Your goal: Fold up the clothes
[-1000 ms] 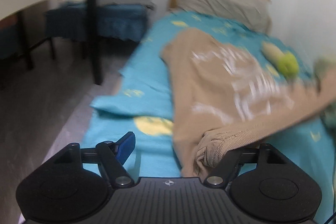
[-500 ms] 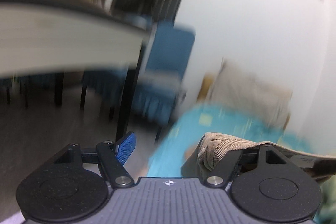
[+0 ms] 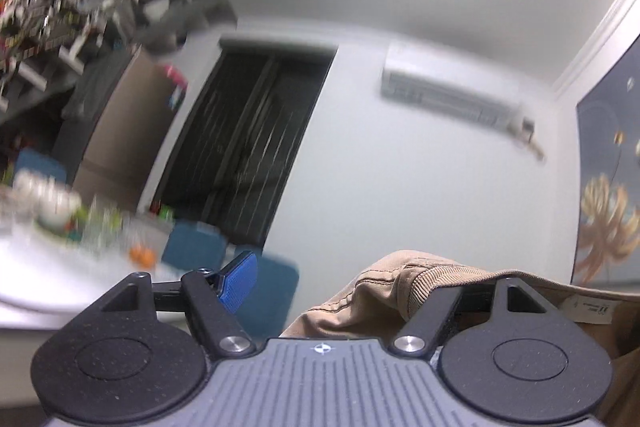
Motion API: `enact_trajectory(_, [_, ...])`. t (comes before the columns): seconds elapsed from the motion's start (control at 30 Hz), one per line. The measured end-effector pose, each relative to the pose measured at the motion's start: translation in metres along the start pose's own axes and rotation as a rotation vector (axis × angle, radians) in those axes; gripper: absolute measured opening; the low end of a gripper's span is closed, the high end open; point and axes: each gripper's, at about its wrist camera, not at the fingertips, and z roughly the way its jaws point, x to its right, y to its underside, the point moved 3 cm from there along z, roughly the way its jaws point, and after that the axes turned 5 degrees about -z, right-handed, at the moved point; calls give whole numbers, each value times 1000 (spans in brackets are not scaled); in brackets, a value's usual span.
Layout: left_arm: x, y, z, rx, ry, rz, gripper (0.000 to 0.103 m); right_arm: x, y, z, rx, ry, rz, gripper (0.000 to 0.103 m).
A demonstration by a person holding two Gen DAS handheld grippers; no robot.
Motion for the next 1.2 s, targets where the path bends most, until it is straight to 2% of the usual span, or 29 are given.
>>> enact_trajectory(0.1, [20,-45,-10,42,28,18,76,0,-45,-12,56,-7,-14,86])
enact_trajectory(0.2, [37,-64,-9,25,40,23,76,1,-79,-17,80,-18,-14,87])
enact_trajectory(0.3, [38,-52,26,-29,39,27,76,0,-68,12,20,-33,-12,87])
enact_trajectory(0.4, [23,-10,79,-87,26,23,77,-1,-39,49,-58,-43,-18,87])
enact_trajectory(0.57, [0,94,168,-188,-13,35,77,-9,42,123,-185,-31,-72,87])
enact_trajectory(0.7, [-17,195,246,-281,-42,48,78,-9,123,201,-286,-16,-96,87])
enact_trajectory(0.83, [-31,313,317,-367,-62,72,78,-8,223,280,-361,2,-122,86])
enact_trajectory(0.97, [-49,442,381,-461,-79,135,78,-5,337,351,-427,10,-149,86])
enact_trajectory(1.1, [-75,563,427,-584,-81,160,78,3,453,410,-571,15,-162,86])
enact_trajectory(1.2, [-96,638,454,-700,-104,177,78,-3,507,429,-712,-51,-171,86])
